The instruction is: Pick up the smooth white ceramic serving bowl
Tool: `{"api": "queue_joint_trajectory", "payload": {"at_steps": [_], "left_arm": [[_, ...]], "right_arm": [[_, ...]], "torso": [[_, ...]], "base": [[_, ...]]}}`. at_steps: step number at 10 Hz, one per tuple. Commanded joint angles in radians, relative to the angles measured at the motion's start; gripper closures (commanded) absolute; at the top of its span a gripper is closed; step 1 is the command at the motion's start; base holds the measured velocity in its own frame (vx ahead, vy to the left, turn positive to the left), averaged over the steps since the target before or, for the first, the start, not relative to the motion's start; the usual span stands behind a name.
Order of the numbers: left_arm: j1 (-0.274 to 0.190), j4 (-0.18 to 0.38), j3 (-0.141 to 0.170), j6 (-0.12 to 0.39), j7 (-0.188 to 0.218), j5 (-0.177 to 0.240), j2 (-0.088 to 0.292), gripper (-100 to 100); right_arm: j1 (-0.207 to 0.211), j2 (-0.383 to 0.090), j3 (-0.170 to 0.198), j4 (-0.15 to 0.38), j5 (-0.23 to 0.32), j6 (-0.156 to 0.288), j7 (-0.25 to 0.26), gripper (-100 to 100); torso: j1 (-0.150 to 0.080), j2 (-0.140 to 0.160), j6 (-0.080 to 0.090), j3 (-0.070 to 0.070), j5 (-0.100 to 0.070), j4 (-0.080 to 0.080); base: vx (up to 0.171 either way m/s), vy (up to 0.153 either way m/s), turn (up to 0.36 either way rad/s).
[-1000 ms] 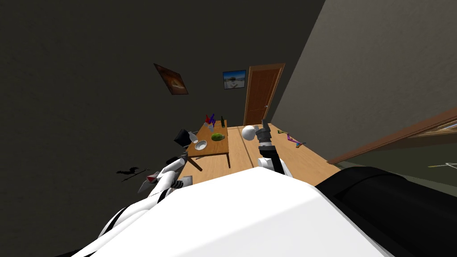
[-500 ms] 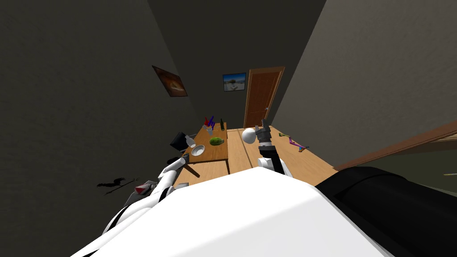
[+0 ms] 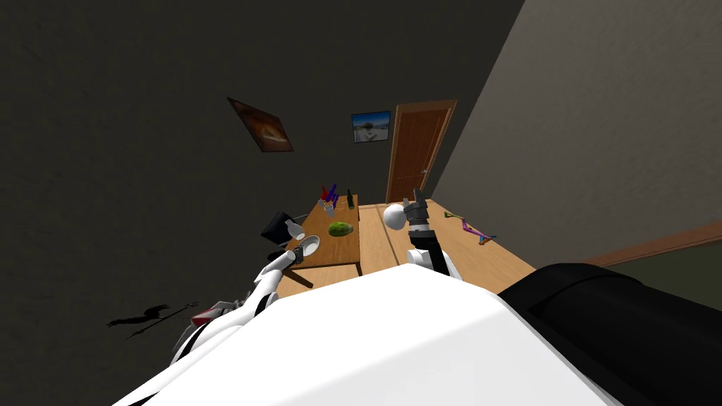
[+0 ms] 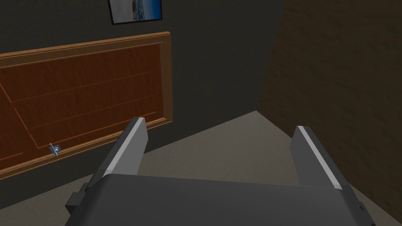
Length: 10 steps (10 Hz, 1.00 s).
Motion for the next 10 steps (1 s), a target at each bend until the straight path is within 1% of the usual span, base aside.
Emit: {"api": "queue_joint_trajectory", "payload": {"at_steps": [1, 2, 3, 4, 6, 8, 9, 10], "left_arm": [[0.018, -0.02, 0.003, 0.029, 0.02, -0.01, -0.01, -100], [0.014, -0.024, 0.002, 0.022, 0.017, -0.013, -0.008, -100], [0.016, -0.027, 0.003, 0.027, 0.022, -0.014, -0.009, 0], [0.037, -0.029, 0.012, 0.018, 0.038, -0.008, 0.003, -100], [0.079, -0.034, 0.03, 0.002, 0.072, 0.003, 0.025, -100], [0.079, -0.034, 0.03, 0.002, 0.072, 0.003, 0.025, -100], [0.1, -0.037, 0.039, -0.006, 0.089, 0.008, 0.037, -100], [0.122, -0.039, 0.049, -0.014, 0.106, 0.014, 0.048, -100]], "right_arm": [[0.0, 0.0, 0.0, 0.0, 0.0, 0.0, 0.0, 0], [0.0, 0.0, 0.0, 0.0, 0.0, 0.0, 0.0, 0], [0.0, 0.0, 0.0, 0.0, 0.0, 0.0, 0.0, 0], [0.0, 0.0, 0.0, 0.0, 0.0, 0.0, 0.0, 0], [-0.001, 0.0, 0.0, 0.0, 0.0, 0.0, 0.0, 0], [0.0, 0.0, 0.0, 0.0, 0.0, 0.0, 0.0, 0], [0.0, 0.0, 0.0, 0.0, 0.0, 0.0, 0.0, 0], [0.0, 0.0, 0.0, 0.0, 0.0, 0.0, 0.0, 0]], "torso": [[0.0, 0.0, 0.0, 0.0, 0.0, 0.0], [0.001, 0.006, 0.0, 0.003, 0.0, 0.001], [0.002, 0.008, 0.0, 0.005, 0.0, 0.002], [0.003, 0.008, 0.0, 0.005, 0.0, 0.002], [0.004, 0.011, 0.001, 0.006, 0.001, 0.003], [0.005, 0.011, -0.001, 0.007, 0.001, 0.003], [0.004, 0.01, -0.001, 0.006, 0.001, 0.002], [0.003, 0.01, 0.001, 0.006, 0.001, 0.002]], "base": [[-0.004, -0.012, 0.032], [0.0, 0.0, 0.0], [0.0, 0.0, 0.0], [-0.015, 0.004, -0.242], [-0.044, 0.028, -0.399], [-0.025, 0.016, -0.002], [-0.014, 0.002, -0.23], [-0.032, 0.014, -0.401]]}}
